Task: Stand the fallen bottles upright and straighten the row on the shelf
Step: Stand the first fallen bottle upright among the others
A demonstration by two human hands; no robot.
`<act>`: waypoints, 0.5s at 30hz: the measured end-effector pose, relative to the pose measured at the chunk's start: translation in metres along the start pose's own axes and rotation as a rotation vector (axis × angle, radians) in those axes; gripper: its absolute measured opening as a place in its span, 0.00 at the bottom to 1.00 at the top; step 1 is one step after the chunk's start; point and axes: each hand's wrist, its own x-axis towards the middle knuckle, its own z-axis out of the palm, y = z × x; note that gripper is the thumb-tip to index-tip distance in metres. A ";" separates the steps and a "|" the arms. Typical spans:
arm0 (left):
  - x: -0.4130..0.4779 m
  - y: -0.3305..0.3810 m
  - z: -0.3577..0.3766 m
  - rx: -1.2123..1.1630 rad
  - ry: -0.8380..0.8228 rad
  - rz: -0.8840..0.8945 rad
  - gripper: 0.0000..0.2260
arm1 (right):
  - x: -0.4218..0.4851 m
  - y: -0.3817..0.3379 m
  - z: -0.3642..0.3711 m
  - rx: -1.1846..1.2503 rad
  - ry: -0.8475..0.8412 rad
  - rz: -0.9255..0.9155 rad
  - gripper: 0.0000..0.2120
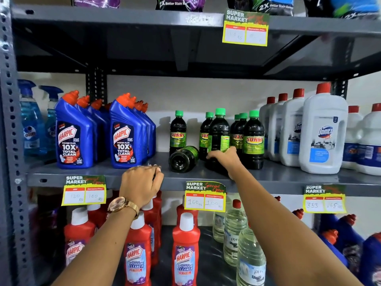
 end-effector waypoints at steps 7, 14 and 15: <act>0.002 0.001 0.002 -0.020 0.004 -0.006 0.23 | 0.009 0.009 -0.004 0.080 -0.020 0.001 0.32; 0.001 0.002 0.002 -0.021 0.005 -0.022 0.22 | 0.009 0.007 0.000 -0.094 -0.015 0.015 0.27; 0.001 0.002 0.002 -0.021 0.007 -0.020 0.21 | 0.009 0.008 -0.001 -0.053 -0.020 0.014 0.26</act>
